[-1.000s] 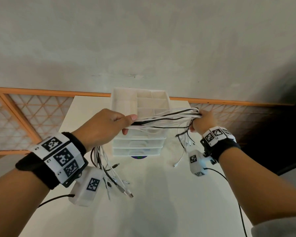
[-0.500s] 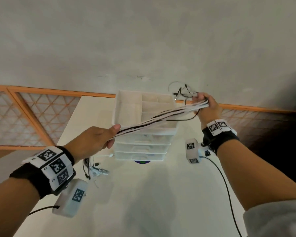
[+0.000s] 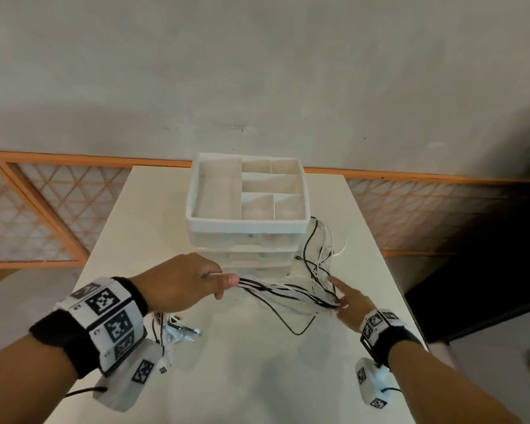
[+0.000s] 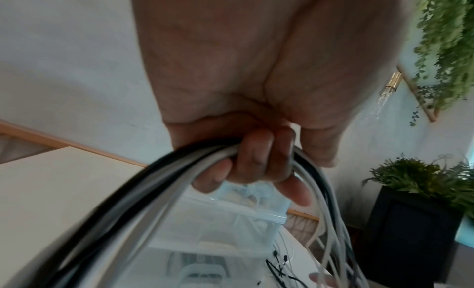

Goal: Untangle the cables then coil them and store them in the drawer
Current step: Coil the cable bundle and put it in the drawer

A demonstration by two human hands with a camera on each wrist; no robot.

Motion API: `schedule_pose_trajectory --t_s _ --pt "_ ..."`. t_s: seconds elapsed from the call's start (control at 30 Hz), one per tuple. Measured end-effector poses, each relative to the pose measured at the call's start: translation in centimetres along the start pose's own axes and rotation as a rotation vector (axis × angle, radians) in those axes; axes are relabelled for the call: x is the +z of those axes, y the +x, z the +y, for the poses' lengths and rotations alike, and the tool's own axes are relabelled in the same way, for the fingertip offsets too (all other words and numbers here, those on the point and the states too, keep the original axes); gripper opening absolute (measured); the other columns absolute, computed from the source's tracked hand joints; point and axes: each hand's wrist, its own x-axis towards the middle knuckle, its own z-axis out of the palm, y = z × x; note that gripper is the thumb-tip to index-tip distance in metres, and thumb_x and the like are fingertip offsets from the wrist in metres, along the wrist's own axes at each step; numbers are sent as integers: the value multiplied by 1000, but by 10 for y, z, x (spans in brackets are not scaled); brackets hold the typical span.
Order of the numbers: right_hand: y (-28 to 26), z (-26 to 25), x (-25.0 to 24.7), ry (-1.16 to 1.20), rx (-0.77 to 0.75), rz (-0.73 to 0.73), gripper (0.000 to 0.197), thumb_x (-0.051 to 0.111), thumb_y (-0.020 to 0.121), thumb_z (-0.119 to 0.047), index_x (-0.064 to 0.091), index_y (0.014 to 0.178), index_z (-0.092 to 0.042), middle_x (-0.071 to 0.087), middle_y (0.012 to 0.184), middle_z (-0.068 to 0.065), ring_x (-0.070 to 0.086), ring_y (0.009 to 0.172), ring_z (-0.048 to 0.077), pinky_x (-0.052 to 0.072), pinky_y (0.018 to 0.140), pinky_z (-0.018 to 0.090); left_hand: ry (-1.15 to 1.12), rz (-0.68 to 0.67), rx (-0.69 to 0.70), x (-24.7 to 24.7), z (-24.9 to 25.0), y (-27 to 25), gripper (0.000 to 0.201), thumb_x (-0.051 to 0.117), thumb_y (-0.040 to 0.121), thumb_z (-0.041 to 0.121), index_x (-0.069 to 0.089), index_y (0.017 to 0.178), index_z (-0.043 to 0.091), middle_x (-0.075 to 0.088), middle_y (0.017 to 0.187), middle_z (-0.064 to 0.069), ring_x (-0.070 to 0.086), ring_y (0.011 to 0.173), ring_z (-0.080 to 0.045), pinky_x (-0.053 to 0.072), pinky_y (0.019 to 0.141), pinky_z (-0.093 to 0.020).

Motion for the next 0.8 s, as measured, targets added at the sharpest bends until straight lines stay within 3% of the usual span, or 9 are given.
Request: schedule_pose_trajectory --t_s 0.07,0.13,0.27,0.37,0.43,0.5,0.63,0.7,0.8 --pt "-7 -10 -16 -42 57 42 78 47 87 -6 31 145 -55 66 90 2 60 78 16 48 73 26 21 29 24 1 3 1 49 48 92 61 71 76 20 44 41 10 43 39 -2 33 52 -16" --pt "-16 -25 -35 -2 37 157 70 50 84 -5 44 145 -39 64 83 -1 59 77 15 44 71 22 44 83 47 2 5 2 51 48 92 62 71 74 20 47 48 6 44 44 -4 34 53 -18" --pt "-45 -71 -57 197 -163 307 39 63 83 -6 68 105 -38 66 93 -3 62 85 13 44 76 23 68 117 102 1 13 0 50 48 93 60 70 73 21 53 57 3 47 45 -4 32 50 -16" --pt "-81 -113 -36 329 -477 -23 42 72 74 -9 66 99 -42 65 107 -2 58 71 5 49 70 18 19 160 151 -2 19 -3 49 50 93 59 69 70 20 49 52 3 45 40 -4 35 48 -14" --pt "-94 -126 -6 156 -538 -185 35 78 79 -30 59 104 -45 62 107 -11 58 77 6 49 74 19 -27 210 172 -5 21 -7 47 54 92 57 68 69 19 44 46 5 41 37 -5 34 45 -15" --pt "-84 -118 15 -16 -438 -107 15 68 89 -44 60 95 -32 63 98 -6 57 82 14 46 76 27 -55 240 178 -8 21 -11 46 55 91 57 68 67 19 41 45 6 39 36 -6 30 44 -17" --pt "-55 -82 10 -126 -177 152 24 58 98 -39 63 83 -20 58 84 0 59 85 24 33 68 27 -36 246 150 -10 8 -16 49 51 91 60 67 67 20 49 52 -1 38 38 -7 30 50 -24" --pt "-50 -72 2 -65 -120 241 13 64 94 -29 70 98 -19 65 95 0 65 94 24 38 74 25 -22 244 111 -7 3 -17 50 49 92 60 68 68 20 51 50 1 39 36 -6 31 50 -24" --pt "-61 -80 -5 -122 -125 143 53 71 81 -25 52 131 -26 55 129 2 61 107 23 48 94 33 38 255 69 0 -2 -16 50 49 95 57 69 71 18 48 39 9 46 37 -2 32 49 -22"
